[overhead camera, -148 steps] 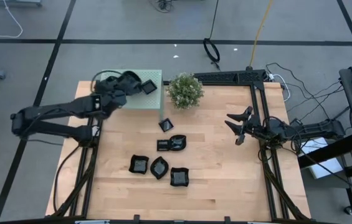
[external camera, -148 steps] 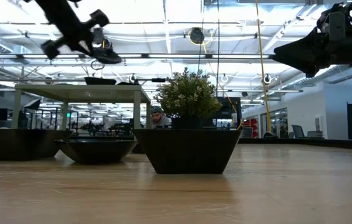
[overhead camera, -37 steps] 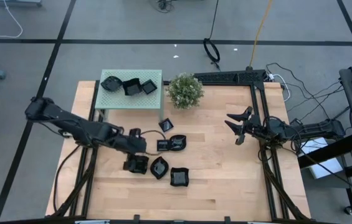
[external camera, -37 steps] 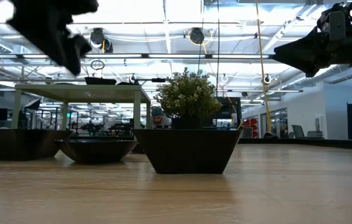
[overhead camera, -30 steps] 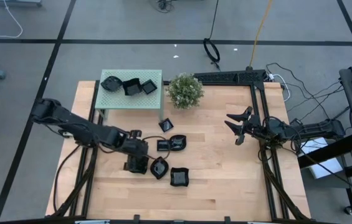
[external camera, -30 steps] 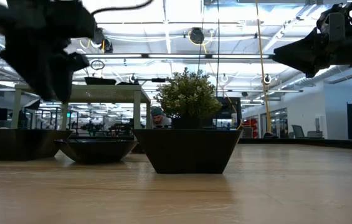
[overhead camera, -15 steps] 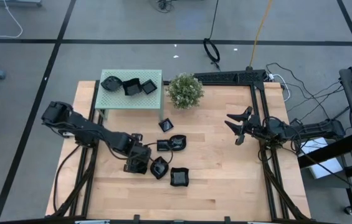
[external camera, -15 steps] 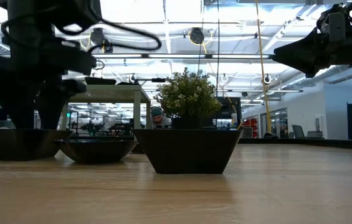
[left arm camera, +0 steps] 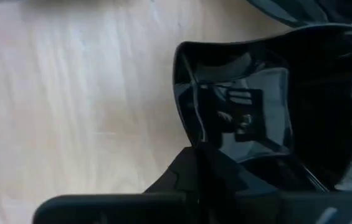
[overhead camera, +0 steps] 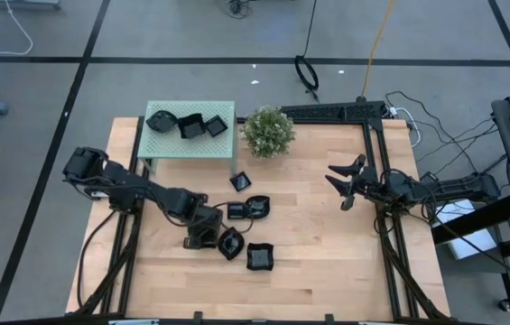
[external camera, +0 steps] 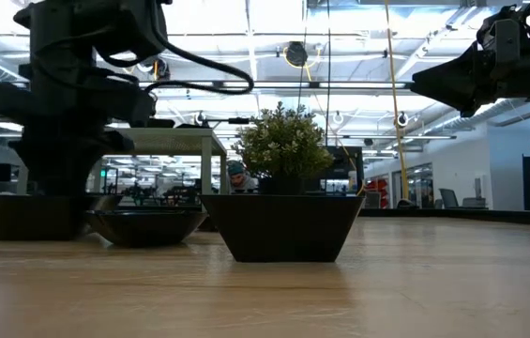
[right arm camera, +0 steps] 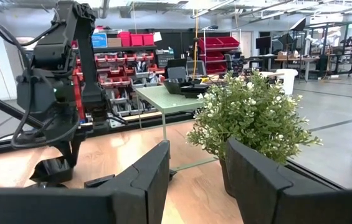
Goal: Pick & Place Mini shaped plates
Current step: Stack the distorted square plate on top of the distorted square plate on the shelf
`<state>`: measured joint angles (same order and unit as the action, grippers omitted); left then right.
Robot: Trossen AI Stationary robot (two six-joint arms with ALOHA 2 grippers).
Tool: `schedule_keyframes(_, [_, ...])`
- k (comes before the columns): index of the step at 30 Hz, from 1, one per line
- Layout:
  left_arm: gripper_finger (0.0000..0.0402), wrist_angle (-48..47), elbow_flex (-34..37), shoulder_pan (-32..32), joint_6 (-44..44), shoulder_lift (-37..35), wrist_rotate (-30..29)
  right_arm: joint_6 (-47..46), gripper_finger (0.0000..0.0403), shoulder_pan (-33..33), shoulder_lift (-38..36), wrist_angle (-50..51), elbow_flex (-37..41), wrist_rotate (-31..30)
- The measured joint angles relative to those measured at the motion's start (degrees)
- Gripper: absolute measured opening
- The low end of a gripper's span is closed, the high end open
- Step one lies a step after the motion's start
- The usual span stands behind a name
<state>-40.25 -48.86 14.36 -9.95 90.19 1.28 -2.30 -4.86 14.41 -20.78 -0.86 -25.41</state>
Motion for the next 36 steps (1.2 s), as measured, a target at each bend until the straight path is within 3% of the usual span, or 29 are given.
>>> schedule_keyframes(8, [0.0005,0.0,-0.2,-1.0,-2.5,-3.3,2.4,0.0,0.0144,0.0,0.0,0.0,0.0,0.0])
schedule_keyframes(14, [0.0011,0.2,-0.2,-4.3,-8.9,-11.7,1.4,0.0,0.0144,0.0,0.0,0.0,0.0,0.0])
schedule_keyframes(17, [0.0004,0.5,-0.3,-6.5,-14.9,-16.7,-1.8,0.0,0.0144,0.0,0.0,0.0,0.0,0.0])
schedule_keyframes(21, [0.0013,1.3,-0.3,-9.6,-25.6,-23.5,-10.5,0.0,0.0144,0.0,0.0,0.0,0.0,0.0])
schedule_keyframes(27, [0.0004,4.9,-0.3,-13.8,-40.1,-31.6,-30.7,0.0,0.0144,0.0,0.0,0.0,0.0,0.0])
schedule_keyframes(33, [0.001,9.8,-0.3,-16.8,-44.6,-35.6,-48.9,0.0,0.0144,0.0,0.0,-0.1,0.0,0.0])
schedule_keyframes(36, [0.0004,9.5,-0.3,-19.1,-46.1,-35.8,-53.9,0.0,0.0144,0.0,0.0,-0.1,0.0,0.0])
